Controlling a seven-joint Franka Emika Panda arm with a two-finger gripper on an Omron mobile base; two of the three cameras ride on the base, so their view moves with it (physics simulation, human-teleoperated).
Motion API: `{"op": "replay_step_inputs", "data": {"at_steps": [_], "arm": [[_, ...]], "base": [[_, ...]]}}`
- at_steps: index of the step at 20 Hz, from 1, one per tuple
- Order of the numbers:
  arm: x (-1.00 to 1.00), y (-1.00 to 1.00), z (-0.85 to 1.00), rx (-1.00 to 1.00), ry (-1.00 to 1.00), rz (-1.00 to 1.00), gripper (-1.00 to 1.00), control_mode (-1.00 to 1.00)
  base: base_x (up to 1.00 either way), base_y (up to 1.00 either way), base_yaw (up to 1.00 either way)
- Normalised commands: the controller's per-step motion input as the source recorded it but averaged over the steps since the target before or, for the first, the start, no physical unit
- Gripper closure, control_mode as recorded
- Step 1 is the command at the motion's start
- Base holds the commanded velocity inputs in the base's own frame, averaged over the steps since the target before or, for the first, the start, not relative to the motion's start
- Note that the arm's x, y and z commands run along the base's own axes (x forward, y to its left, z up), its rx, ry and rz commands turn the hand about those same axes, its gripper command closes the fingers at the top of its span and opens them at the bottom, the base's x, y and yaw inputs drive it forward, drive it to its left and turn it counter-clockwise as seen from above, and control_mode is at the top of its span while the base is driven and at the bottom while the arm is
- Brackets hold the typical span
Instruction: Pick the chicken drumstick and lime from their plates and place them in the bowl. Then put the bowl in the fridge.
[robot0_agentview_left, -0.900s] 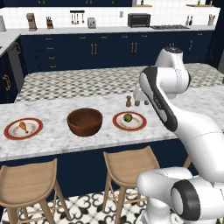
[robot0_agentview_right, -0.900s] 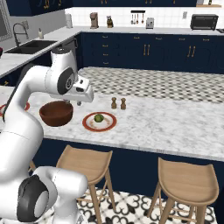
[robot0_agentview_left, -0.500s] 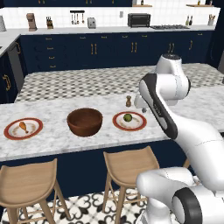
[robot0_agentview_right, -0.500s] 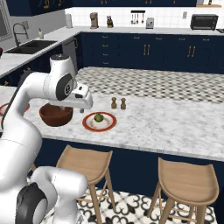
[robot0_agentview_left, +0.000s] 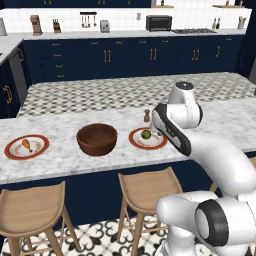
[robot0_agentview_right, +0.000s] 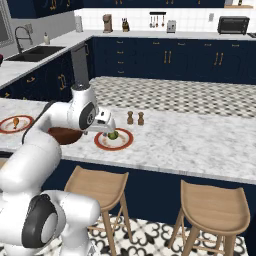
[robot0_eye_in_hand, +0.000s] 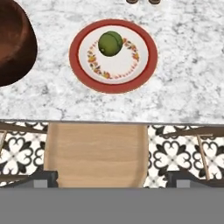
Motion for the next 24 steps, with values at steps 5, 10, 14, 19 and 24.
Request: {"op": "replay_step_inputs", "data": {"at_steps": [5,10,14,19,24], "arm": [[1.00,-0.03,-0.25,0.00,0.08,0.00,-1.00,-1.00],[0.96,0.00,-0.46,0.06,0.23,0.02,-1.00,-1.00],[0.96,0.00,-0.33,0.05,0.25,0.05,-1.00,-1.00],[0.67,0.02,-0.13,0.00,0.15,0.06,-1.00,-1.00],[0.66,0.11,-0.31,0.00,0.20,0.01,-1.00,-1.00]], "base": [[0.00,0.00,0.00],[0.00,0.00,0.00],[0.00,0.00,0.00],[0.00,0.00,0.00],[0.00,0.00,0.00]]}}
